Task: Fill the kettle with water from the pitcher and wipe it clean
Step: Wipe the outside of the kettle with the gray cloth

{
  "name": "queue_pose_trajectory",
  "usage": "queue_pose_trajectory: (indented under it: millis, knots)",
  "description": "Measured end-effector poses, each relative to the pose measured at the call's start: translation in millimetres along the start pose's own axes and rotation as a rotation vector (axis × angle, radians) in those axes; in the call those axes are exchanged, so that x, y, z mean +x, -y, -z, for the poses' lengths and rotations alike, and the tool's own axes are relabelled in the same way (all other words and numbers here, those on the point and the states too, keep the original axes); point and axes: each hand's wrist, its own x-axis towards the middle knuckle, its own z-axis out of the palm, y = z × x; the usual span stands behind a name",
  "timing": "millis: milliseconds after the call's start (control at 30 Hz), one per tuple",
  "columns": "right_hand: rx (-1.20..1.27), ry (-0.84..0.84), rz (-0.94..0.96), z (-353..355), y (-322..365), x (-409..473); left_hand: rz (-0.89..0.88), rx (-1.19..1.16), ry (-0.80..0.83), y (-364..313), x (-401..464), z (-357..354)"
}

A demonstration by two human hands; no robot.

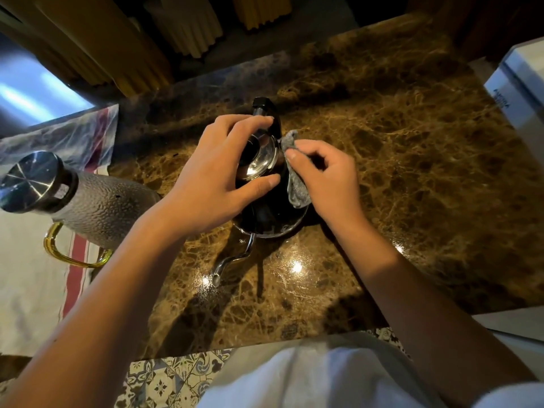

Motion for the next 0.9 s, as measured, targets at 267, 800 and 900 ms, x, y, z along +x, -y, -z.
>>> queue_pose_trajectory:
  millis: [267, 800, 900]
  knots:
    - [-0.161, 0.114, -0.15, 5, -20, 12, 0.013, -0.007, 0.007, -1, 0, 1]
    - [-0.035, 0.215, -0.067, 4, -2, 34, -0.015, -0.007, 0.035, 3, 1, 3]
    - [-0.05, 0.206, -0.082, 6, -5, 37, -0.011, -0.003, 0.04, 3, 2, 3]
